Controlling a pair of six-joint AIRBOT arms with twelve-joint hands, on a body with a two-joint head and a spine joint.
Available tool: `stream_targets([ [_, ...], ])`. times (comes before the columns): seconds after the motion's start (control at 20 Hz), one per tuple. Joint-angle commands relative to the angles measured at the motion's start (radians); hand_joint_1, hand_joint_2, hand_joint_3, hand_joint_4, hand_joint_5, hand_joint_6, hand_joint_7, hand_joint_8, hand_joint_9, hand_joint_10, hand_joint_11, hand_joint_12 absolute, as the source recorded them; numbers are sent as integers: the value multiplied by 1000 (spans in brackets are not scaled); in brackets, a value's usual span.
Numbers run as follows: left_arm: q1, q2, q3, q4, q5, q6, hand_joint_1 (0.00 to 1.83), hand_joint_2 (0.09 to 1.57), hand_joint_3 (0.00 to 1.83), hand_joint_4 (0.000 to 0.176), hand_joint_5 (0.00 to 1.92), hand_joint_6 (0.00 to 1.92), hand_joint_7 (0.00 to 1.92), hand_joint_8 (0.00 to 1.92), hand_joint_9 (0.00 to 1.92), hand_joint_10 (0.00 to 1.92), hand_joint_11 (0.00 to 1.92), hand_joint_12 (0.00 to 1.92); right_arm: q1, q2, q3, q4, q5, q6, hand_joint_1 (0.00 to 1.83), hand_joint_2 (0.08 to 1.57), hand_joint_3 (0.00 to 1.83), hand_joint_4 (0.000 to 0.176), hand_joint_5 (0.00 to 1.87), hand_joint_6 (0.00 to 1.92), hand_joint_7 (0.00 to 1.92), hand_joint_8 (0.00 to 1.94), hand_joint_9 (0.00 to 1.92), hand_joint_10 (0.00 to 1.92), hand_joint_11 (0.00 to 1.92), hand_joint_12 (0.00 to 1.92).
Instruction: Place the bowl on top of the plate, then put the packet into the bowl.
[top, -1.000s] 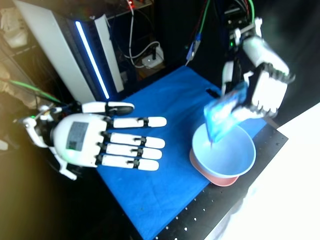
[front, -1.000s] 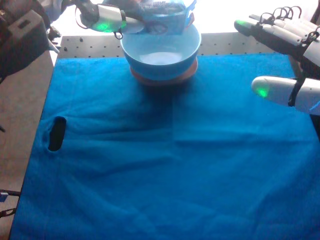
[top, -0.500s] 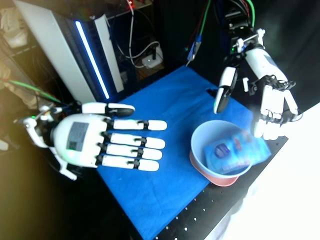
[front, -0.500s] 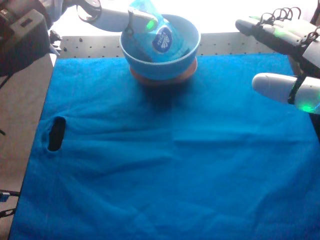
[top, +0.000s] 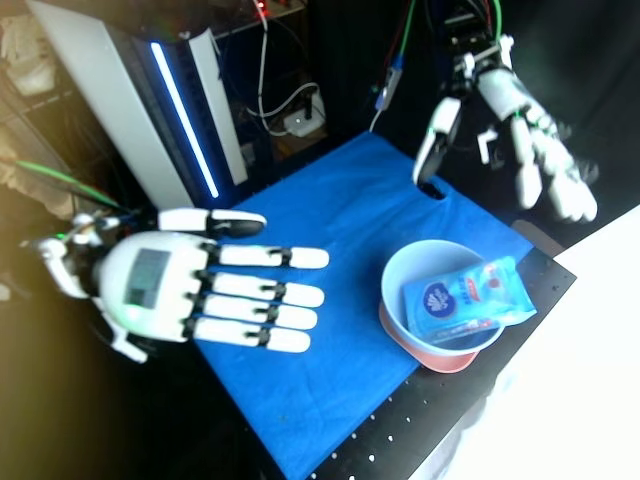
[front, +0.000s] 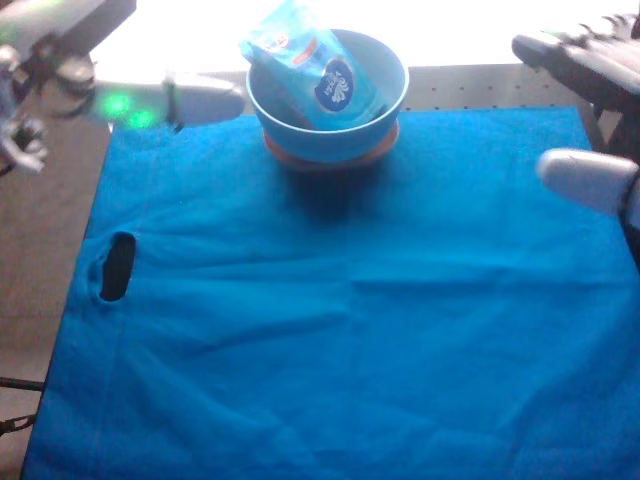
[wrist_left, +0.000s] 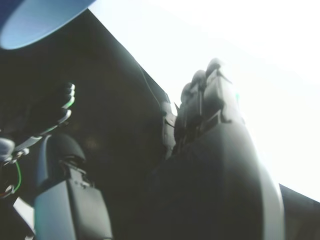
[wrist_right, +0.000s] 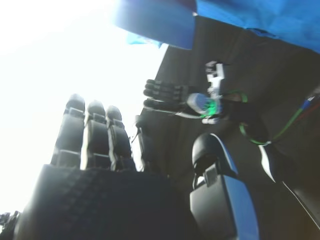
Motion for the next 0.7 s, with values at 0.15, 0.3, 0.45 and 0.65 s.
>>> stream_targets([
  [0.15,196,103,-135,-132,-370,22,604,877,0,176,7,2,0,0,0,0,0,0,-16,34,-31,49,210,5,113,1193,6,121,0,0,0,0,0,0,0,0],
  [0.3,395,149,-234,-254,-524,42,647,854,0,176,18,7,0,0,0,0,0,0,-60,50,-60,69,263,5,136,1149,0,170,0,0,0,0,0,0,0,0],
  [0.45,511,150,-297,-330,-647,42,581,891,3,157,0,0,0,0,0,0,0,0,-128,70,-98,125,341,5,128,1101,0,176,0,0,0,0,0,0,0,0],
  [0.65,602,132,-345,-372,-740,22,384,926,15,169,0,0,0,0,0,0,0,0,-222,75,-144,198,433,6,261,1077,0,176,0,0,0,0,0,0,0,0],
])
